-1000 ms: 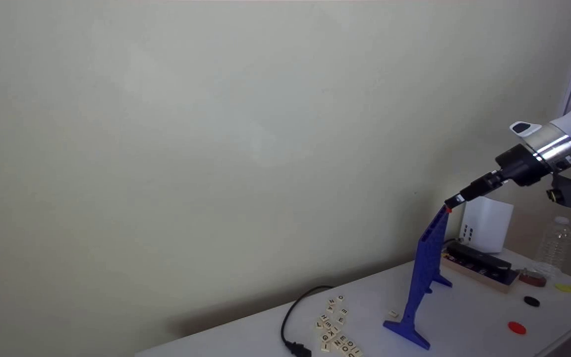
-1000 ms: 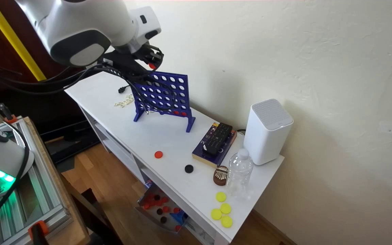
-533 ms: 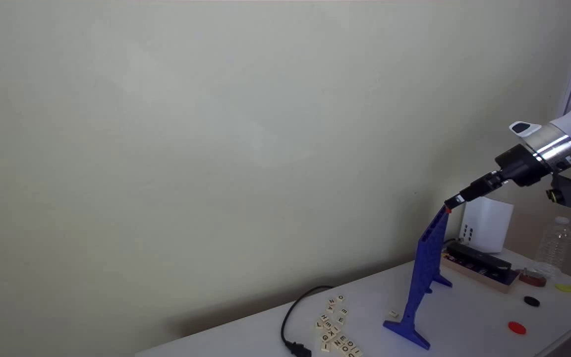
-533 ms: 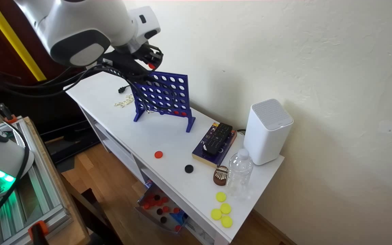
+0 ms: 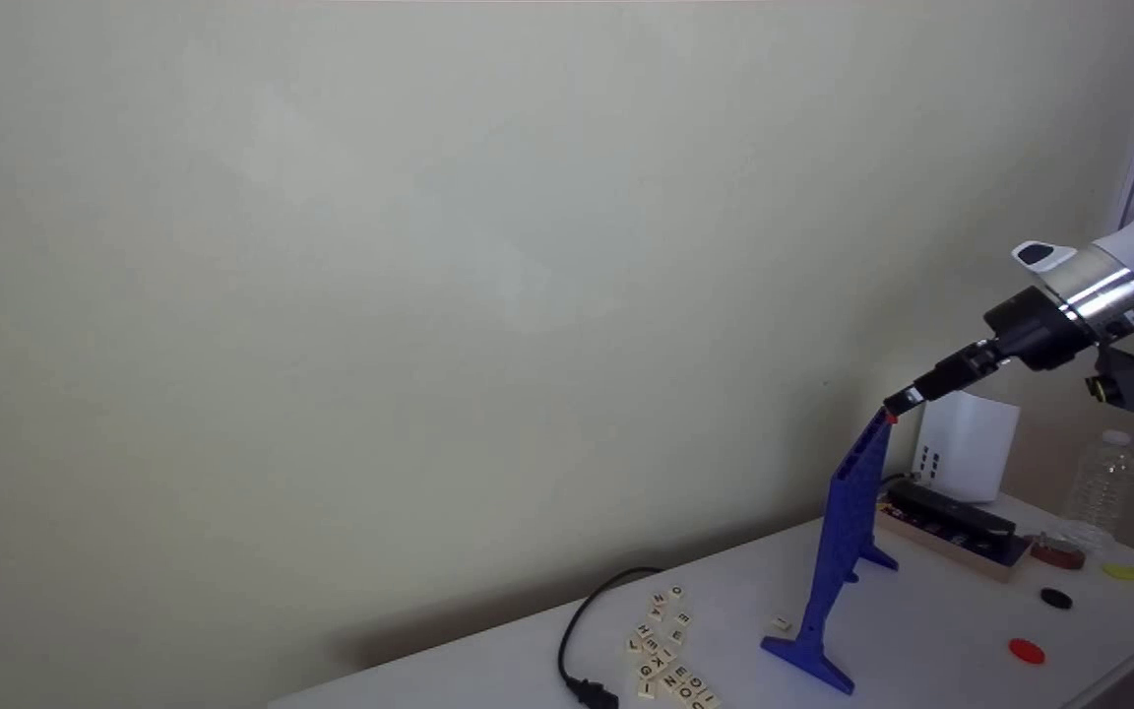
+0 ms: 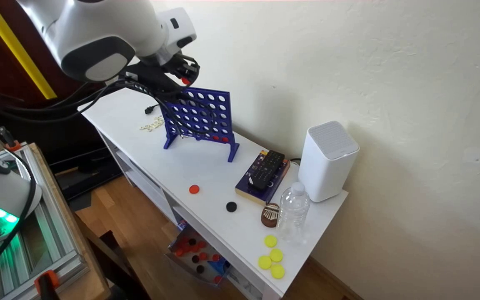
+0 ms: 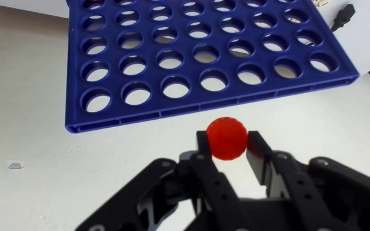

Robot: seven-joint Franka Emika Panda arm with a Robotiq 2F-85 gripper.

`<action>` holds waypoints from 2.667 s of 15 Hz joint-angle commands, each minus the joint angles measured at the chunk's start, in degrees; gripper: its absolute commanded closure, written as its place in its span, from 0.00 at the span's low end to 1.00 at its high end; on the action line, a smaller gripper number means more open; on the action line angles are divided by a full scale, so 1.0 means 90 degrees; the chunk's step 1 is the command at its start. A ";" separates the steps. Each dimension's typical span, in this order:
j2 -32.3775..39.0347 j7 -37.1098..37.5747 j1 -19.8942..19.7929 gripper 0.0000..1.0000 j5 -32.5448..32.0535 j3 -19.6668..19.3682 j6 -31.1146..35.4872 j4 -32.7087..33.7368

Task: Shift the orange ring to the blue object's fifth line

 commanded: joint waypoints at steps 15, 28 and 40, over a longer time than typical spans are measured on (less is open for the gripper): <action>-0.0532 0.0402 -0.0255 0.91 -0.0167 0.0209 -0.0231 0.0160; -0.0741 0.0386 0.0361 0.91 -0.0096 -0.0017 -0.0561 0.0541; -0.0708 0.0250 0.0820 0.91 -0.0096 -0.0463 -0.0604 0.0774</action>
